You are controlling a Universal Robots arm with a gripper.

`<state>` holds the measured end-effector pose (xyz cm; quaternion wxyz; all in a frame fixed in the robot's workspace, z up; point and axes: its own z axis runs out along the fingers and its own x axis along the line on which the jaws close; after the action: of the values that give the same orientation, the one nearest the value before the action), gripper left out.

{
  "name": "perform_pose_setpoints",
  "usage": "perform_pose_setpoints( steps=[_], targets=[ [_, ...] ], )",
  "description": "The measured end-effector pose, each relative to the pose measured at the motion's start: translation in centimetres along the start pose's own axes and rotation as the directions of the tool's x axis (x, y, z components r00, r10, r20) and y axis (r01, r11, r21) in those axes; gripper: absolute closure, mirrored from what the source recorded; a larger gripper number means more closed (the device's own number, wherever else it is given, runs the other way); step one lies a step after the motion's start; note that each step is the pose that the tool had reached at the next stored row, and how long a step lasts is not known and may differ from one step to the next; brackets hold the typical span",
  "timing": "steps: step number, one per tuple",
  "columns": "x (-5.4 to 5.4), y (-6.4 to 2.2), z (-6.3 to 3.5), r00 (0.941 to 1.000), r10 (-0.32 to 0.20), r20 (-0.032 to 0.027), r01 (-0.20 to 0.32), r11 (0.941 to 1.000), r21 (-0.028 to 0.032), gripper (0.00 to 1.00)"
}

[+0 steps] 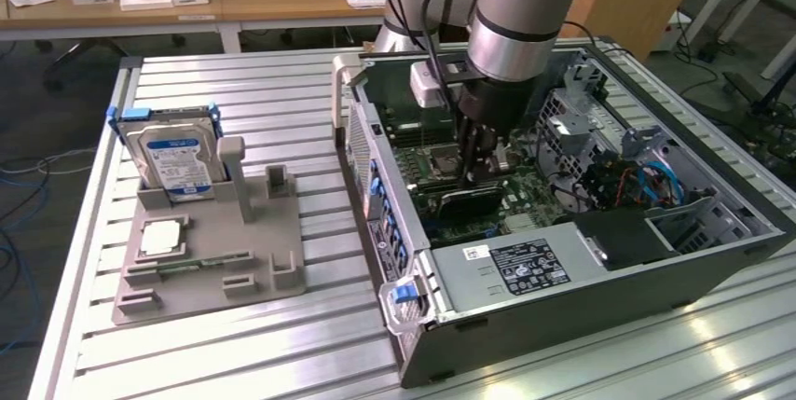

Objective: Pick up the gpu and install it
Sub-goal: 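Insert the gpu into the slot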

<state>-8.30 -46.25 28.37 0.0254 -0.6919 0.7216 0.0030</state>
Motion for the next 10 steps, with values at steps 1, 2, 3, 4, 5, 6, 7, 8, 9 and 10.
perform_pose_setpoints(
  steps=[1, 2, 3, 4, 5, 6, 7, 8, 9, 10],
  targets=[
    [0.0, 0.0, 0.0, 1.0, 0.0, 0.0, 0.0, 1.0, -0.0001, 0.74],
    [0.0, 0.0, 0.0, 1.0, 0.0, 0.0, 0.0, 1.0, -0.0001, 0.8],
    [0.0, 0.0, 0.0, 1.0, 0.0, -0.0001, 0.0, 1.0, -0.0001, 0.8],
    [0.0, 0.0, 0.0, 1.0, 0.0, 0.0, 0.0, 1.0, -0.0001, 0.85],
    [0.0, 0.0, 0.0, 1.0, 0.0, -0.0001, 0.0, 1.0, -0.0001, 0.89],
    [0.0, 0.0, 0.0, 1.0, 0.0, 0.0, 0.0, 1.0, -0.0001, 0.89],
    [0.0, 0.0, 0.0, 1.0, 0.0, -0.0001, 0.0, 1.0, -0.0001, 0.89],
    [0.0, 0.0, 0.0, 1.0, 0.0, -0.0001, 0.0, 1.0, 0.0, 0.89],
    [0.0, 0.0, 0.0, 1.0, 0.0, -0.0001, 0.0, 1.0, -0.0001, 0.89],
    [0.0, 0.0, 0.0, 1.0, 0.0, -0.0001, 0.0, 1.0, -0.0001, 0.89]
  ],
)
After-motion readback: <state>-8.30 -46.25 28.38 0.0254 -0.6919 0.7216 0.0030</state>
